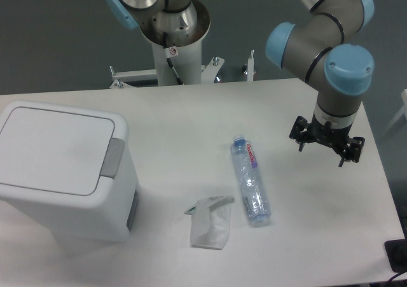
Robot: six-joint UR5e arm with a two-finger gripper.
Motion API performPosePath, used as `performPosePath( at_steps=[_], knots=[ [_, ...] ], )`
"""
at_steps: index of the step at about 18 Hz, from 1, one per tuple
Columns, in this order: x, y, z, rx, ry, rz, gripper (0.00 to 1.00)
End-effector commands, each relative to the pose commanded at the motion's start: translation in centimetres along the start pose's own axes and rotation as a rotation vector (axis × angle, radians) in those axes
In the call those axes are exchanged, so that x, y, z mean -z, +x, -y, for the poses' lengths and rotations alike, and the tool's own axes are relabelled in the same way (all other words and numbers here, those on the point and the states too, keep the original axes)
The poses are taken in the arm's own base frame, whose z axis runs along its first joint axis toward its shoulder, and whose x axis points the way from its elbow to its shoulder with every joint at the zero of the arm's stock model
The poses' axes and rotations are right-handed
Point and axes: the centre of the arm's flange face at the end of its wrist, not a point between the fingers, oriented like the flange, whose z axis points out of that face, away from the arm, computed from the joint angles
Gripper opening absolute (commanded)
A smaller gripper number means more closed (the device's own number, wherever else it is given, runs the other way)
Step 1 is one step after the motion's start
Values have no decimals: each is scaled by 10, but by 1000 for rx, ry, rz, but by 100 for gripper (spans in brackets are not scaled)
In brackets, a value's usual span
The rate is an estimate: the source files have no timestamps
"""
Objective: Open the trash can
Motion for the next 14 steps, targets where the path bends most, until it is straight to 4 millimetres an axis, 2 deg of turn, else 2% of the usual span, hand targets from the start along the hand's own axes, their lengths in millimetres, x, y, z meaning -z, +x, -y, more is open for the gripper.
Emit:
performPosePath(
  at_steps=[10, 14],
  knots=[
    [3, 2, 2, -2, 2, -1, 100],
    [10, 10, 7, 15, 14, -24, 100]
  ],
)
